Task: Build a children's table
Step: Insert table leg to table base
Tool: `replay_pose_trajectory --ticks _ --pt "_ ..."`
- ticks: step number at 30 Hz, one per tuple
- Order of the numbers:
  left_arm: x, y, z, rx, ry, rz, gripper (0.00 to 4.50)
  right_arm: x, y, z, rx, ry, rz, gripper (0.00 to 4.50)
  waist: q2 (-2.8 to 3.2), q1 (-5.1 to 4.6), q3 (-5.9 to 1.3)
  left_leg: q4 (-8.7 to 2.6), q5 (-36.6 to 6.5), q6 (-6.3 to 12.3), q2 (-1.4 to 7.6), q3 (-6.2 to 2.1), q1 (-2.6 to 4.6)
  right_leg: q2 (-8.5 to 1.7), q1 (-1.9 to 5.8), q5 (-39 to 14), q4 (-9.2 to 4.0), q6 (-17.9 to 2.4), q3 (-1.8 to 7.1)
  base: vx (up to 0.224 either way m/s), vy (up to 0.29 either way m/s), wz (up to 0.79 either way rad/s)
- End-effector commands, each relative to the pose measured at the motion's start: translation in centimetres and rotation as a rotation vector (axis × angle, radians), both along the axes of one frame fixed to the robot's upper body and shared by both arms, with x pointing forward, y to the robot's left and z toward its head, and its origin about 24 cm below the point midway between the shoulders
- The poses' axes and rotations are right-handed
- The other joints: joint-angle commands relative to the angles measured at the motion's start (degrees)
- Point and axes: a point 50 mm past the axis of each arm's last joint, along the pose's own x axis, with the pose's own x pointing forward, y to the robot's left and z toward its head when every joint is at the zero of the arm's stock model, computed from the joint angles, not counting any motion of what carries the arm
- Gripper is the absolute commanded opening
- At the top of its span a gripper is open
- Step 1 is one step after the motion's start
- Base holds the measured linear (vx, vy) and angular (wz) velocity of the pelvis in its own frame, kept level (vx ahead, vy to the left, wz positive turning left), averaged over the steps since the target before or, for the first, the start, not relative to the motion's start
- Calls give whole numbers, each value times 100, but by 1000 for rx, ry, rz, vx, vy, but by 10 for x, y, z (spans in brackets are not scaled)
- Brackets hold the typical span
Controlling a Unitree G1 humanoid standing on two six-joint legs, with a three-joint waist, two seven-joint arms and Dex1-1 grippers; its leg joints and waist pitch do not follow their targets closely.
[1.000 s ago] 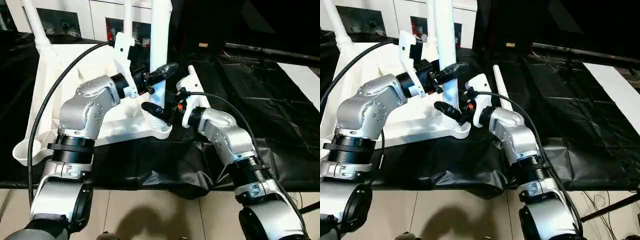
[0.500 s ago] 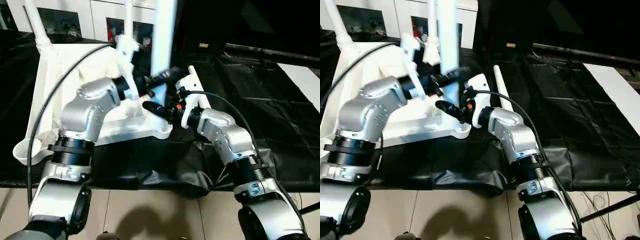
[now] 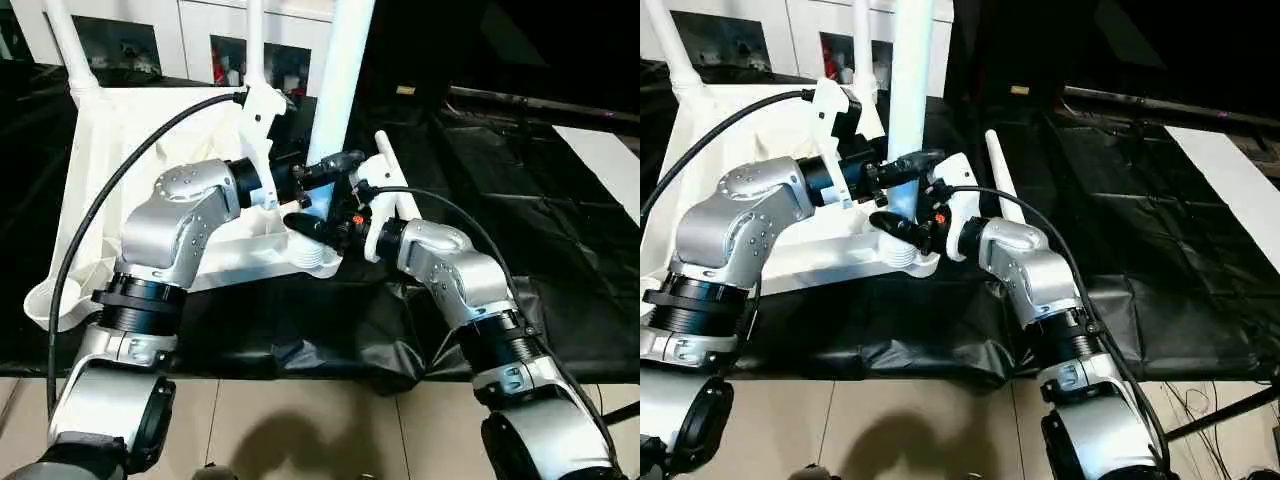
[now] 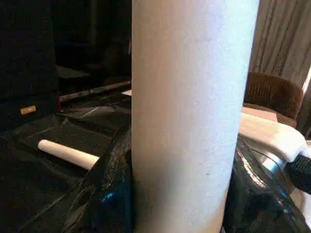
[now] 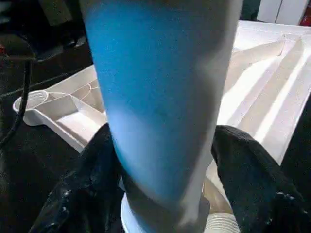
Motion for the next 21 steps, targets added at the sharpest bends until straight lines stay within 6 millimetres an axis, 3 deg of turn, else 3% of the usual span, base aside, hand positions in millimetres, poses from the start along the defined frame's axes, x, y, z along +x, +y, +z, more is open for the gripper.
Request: replay_pose_trajectory --ticks 1,8,9,12,14,21 --pt "-3 -9 2 19 -20 -57 186 1 -7 0 -21 -1 -10 296 83 10 -450 -309 111 80 131 -3 9 -406 444 631 -307 -1137 392 0 0 0" --pt "-3 -8 3 17 -24 -61 186 -1 -5 -2 -18 12 12 296 76 12 -452 -307 139 93 132 -5 5 -407 446 646 -301 -1146 388 0 0 0" --pt "-4 -9 3 15 -23 -64 186 -2 -5 -2 -16 14 15 267 74 12 -450 -308 125 91 132 -5 3 -408 447 624 -304 -1144 387 0 0 0" --pt "-5 -10 4 -1 -17 -76 186 -2 -4 -3 -9 20 23 257 68 13 -454 -302 151 101 127 -3 1 -406 451 658 -299 -1146 390 0 0 0" --pt "-6 -12 5 -21 -12 -82 186 -2 -5 -4 -2 26 20 226 71 15 -456 -301 166 116 130 -4 4 -408 447 685 -295 -1162 388 0 0 0" --pt "-2 -9 6 -15 -20 -26 186 -1 -9 -6 3 32 -2 194 84 14 -457 -298 159 118 131 -4 5 -407 448 703 -295 -1186 389 0 0 0"
